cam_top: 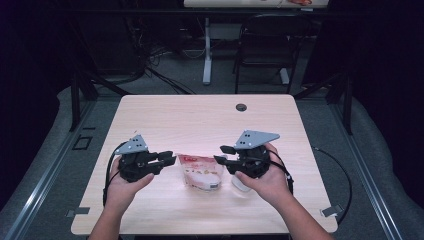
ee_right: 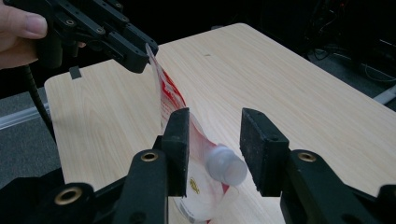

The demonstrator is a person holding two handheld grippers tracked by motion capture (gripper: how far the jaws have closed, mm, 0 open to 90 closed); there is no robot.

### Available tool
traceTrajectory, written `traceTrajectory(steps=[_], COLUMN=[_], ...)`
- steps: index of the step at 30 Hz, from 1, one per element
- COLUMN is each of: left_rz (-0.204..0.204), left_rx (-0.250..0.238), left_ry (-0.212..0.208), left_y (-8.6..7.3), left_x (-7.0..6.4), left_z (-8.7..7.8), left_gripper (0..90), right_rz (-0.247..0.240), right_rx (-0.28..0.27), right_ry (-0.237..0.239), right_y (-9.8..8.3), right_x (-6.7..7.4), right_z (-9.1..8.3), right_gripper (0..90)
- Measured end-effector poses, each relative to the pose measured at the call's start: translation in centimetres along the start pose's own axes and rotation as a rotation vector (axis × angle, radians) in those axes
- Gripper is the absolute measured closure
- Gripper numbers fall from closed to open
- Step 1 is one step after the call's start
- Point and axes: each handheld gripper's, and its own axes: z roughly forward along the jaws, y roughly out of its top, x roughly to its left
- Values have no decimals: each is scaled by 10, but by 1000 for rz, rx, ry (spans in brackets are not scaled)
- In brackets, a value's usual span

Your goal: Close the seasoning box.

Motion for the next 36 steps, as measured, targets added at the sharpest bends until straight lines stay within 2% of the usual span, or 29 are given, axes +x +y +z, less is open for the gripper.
traceTrajectory(steps=[4, 12, 17, 28, 36], left_rz=[-6, -37, -49, -70, -74], left_rx=[-9, -39, -32, -44, -48], left_ry=[5, 53, 80, 104, 110], left_y=[-1, -4, -7, -10, -10], left_x=[3, 13, 20, 27, 29], left_z=[-3, -15, -20, -25, -27], left_gripper=[692, 659, 653, 636, 635], right_rz=[-19, -47, -55, -87, -109], right_rx=[4, 28, 50, 86, 115], right_ry=[15, 25, 43, 87, 96], right_y=[8, 22, 28, 40, 46], right_x=[3, 8, 10, 22, 29], right_z=[6, 18, 28, 48, 63], right_gripper=[648, 699, 731, 741, 747])
